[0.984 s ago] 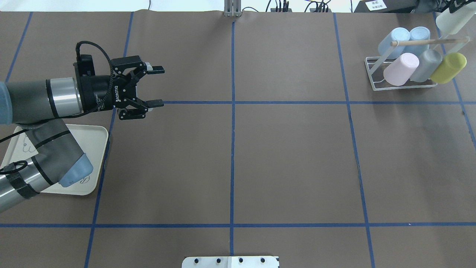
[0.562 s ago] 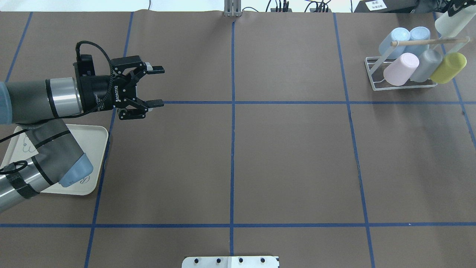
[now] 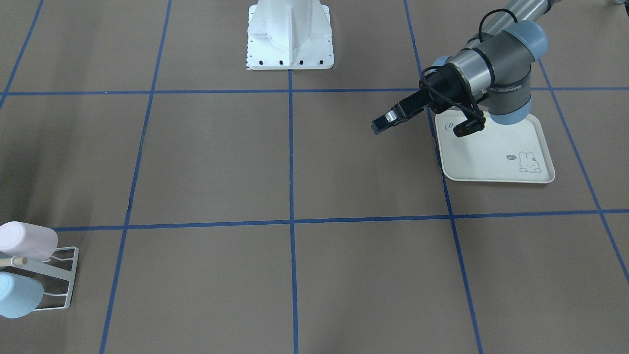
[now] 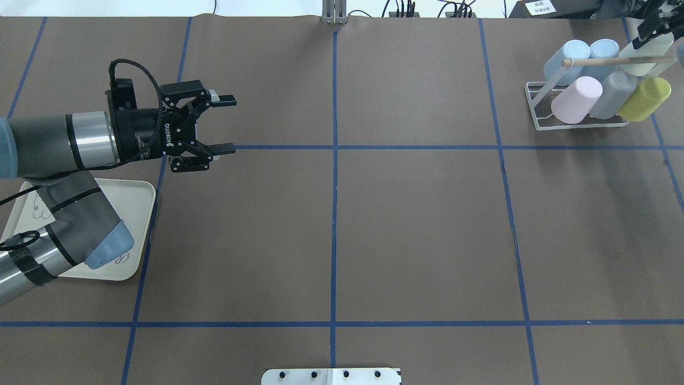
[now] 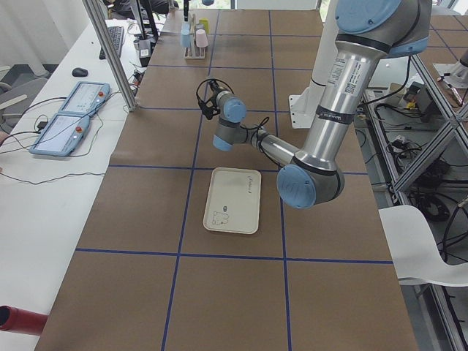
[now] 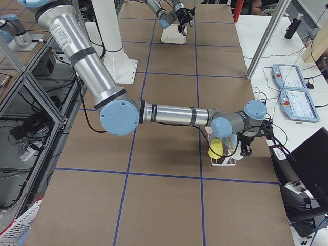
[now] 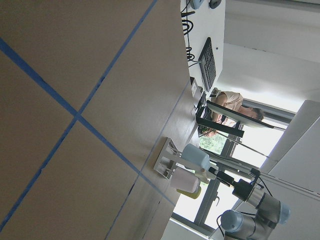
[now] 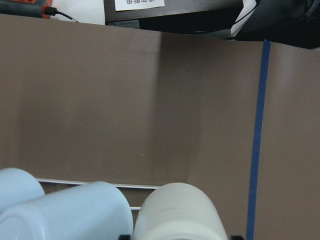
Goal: Transfer IKEA cup to right arm and place on rack
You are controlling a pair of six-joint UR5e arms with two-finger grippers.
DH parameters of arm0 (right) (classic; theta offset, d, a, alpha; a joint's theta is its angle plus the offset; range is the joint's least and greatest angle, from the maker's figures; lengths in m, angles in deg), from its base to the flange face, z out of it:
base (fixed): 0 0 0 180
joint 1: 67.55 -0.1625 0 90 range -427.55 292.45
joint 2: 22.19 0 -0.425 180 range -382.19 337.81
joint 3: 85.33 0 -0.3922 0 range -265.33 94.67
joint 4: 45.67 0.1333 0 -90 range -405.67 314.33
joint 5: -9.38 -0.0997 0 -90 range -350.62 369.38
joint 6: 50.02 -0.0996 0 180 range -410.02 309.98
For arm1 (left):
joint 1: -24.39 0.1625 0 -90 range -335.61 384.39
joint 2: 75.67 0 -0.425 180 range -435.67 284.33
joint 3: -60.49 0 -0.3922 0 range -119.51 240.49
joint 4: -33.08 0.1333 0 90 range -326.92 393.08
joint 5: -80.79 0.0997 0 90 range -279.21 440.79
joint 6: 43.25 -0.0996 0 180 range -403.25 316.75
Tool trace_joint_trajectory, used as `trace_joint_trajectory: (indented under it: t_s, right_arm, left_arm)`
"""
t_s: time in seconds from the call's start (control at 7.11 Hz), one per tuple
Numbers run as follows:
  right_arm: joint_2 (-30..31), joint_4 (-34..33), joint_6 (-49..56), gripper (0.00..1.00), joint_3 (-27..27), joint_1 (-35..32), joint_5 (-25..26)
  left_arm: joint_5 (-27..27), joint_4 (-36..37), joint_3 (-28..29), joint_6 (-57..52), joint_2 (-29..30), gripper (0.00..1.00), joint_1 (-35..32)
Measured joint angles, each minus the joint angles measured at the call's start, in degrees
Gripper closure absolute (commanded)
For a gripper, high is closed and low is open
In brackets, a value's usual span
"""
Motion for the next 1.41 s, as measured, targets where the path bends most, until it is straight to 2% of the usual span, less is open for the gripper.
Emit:
trace_joint_trajectory:
  t_s: [0.42,0.7,0.98,1.41]
  right_arm:
    - [-0.6,0.1,-0.3,0.01,0.3,0.6,2.0]
    - [-1.1,-1.1,-0.8,0.01,3.2,-0.1,-1.2]
    - [1.5,-4.6,-3.5,0.01,12.7,-0.4,-3.7]
    - [9.4,-5.4,-9.1,0.01,26.1,-0.5,-2.8]
  left_arm:
    - [0.0,0.2,0.0,0.0,0.2,0.00,-0.1]
    - [-0.5,2.3,0.3,-3.7,0.2,0.00,-1.7]
    - [-4.6,12.8,0.6,-20.7,-0.3,0.00,-5.4]
    - [-10.4,31.0,0.6,-47.7,-3.5,0.00,-15.0]
